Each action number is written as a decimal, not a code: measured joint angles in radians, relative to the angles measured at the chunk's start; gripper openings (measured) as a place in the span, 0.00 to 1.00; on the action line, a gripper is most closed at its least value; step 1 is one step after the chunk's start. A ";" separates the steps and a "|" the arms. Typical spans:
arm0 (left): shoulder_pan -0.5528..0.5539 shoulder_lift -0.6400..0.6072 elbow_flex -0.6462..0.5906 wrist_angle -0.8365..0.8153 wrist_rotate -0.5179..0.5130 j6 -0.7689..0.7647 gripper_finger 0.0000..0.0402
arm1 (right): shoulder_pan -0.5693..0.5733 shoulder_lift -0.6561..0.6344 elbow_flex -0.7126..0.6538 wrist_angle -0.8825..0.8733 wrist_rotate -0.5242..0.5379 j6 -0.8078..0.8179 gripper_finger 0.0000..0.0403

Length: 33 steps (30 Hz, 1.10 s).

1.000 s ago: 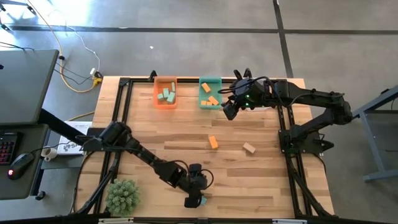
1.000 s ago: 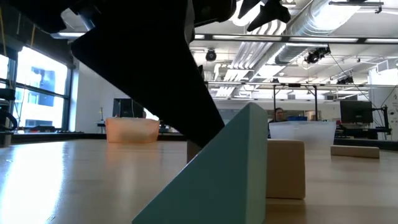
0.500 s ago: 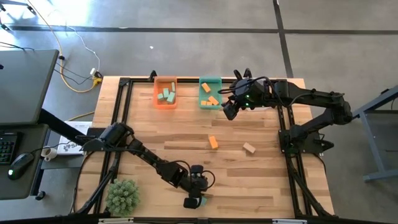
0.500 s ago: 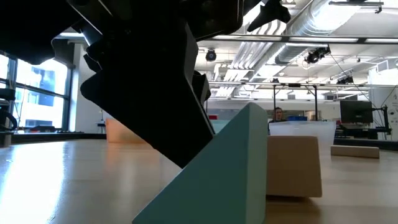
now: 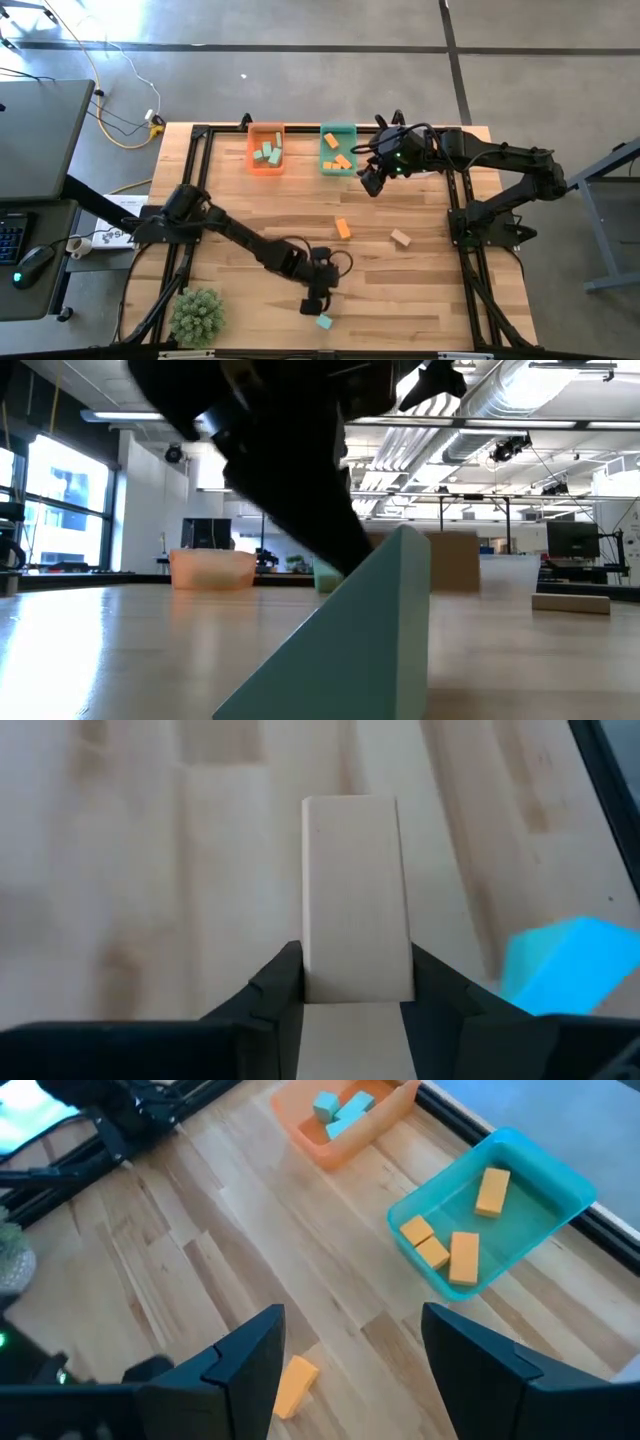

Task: Sort & place blocks by color
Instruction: Put the brown block into the transparent bin

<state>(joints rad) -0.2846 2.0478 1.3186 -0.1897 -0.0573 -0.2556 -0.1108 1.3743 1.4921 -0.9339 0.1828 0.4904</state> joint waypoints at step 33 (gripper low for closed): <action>0.584 -0.328 0.002 0.086 0.020 0.470 0.26 | -0.226 -0.071 0.000 0.047 -0.324 0.118 0.55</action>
<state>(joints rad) 0.2993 1.7202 1.3201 -0.1037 -0.0373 0.2140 -0.3367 1.3033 1.4921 -0.8872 -0.1415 0.6088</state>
